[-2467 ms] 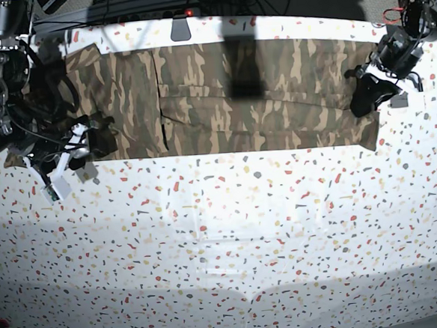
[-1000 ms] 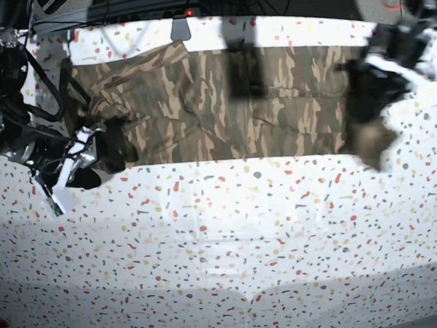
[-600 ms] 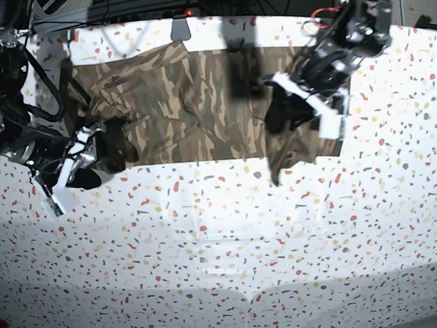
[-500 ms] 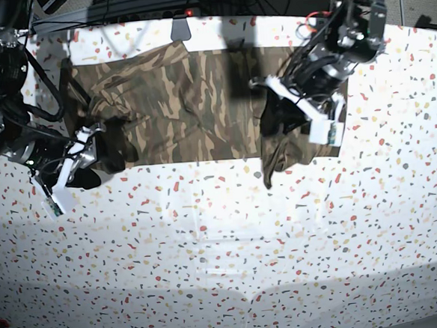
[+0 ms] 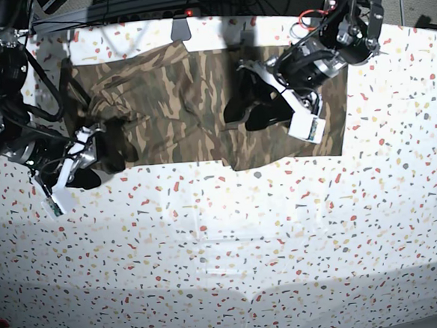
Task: Fold the T-shirt properly
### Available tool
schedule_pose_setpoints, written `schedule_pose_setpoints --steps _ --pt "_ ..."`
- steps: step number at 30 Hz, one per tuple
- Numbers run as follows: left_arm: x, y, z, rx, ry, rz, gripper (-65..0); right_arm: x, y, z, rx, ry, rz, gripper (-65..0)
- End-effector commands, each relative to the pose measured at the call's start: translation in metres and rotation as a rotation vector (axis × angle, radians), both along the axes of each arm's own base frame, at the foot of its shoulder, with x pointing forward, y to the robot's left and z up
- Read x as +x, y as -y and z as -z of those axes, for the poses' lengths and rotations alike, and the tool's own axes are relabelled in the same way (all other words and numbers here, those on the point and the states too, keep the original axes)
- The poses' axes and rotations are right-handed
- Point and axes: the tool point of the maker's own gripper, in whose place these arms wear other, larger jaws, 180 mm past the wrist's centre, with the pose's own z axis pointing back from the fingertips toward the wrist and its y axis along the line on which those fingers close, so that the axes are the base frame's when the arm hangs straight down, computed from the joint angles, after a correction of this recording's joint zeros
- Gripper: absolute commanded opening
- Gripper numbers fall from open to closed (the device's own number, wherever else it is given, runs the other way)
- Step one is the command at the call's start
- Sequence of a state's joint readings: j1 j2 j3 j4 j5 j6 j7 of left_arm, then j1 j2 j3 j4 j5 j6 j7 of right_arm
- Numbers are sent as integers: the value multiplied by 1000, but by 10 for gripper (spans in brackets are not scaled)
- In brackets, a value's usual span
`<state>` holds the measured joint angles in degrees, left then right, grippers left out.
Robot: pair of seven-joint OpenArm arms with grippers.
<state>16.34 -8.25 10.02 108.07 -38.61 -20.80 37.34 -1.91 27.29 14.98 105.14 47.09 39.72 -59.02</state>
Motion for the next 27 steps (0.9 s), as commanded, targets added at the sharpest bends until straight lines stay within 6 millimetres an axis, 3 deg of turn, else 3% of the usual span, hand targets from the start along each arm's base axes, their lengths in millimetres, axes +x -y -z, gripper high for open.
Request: schedule_pose_setpoints --steps 1,7,15,19,23,27 --pt "6 -1 -13 -22 47 -11 -384 6 0 -15 6 50 -12 -286" --pt "17 -32 4 162 85 -61 -384 5 0 -13 -1 38 -13 -286" --pt "40 -102 8 359 156 -234 -384 -8 8 4 -71 -65 -22 -286" --pt "42 -117 16 402 151 -266 -384 -17 18 18 -117 -132 15 -286" --pt "39 -123 47 388 88 -287 -384 -33 22 34 -119 -193 23 -286" --pt "32 -131 80 369 26 -316 -384 -39 45 41 -112 -222 100 -286"
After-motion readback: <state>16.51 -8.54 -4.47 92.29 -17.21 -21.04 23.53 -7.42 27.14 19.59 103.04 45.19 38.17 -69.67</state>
